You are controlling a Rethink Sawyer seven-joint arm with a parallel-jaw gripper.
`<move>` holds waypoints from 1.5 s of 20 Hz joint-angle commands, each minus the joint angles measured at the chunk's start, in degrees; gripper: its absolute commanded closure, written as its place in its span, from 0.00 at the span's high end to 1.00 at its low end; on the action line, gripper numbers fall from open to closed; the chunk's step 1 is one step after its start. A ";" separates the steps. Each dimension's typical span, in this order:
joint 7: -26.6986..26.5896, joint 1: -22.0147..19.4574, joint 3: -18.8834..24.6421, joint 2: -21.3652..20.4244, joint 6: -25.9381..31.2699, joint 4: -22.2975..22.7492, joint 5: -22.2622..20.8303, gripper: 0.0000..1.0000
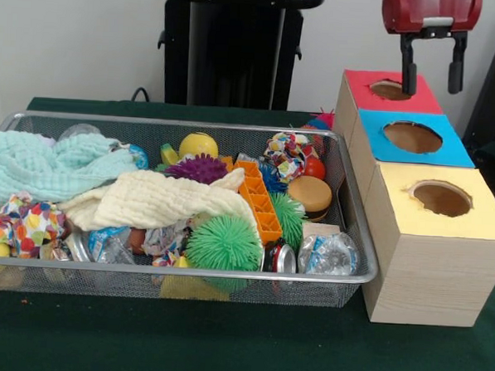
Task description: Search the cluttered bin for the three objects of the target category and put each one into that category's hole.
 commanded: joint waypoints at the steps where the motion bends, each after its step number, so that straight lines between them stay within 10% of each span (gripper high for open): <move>1: 2.96 -4.52 5.93 -1.81 8.26 -1.24 -3.83 1.00; 30: 5.13 -13.62 6.22 -0.81 4.11 4.89 -15.61 1.00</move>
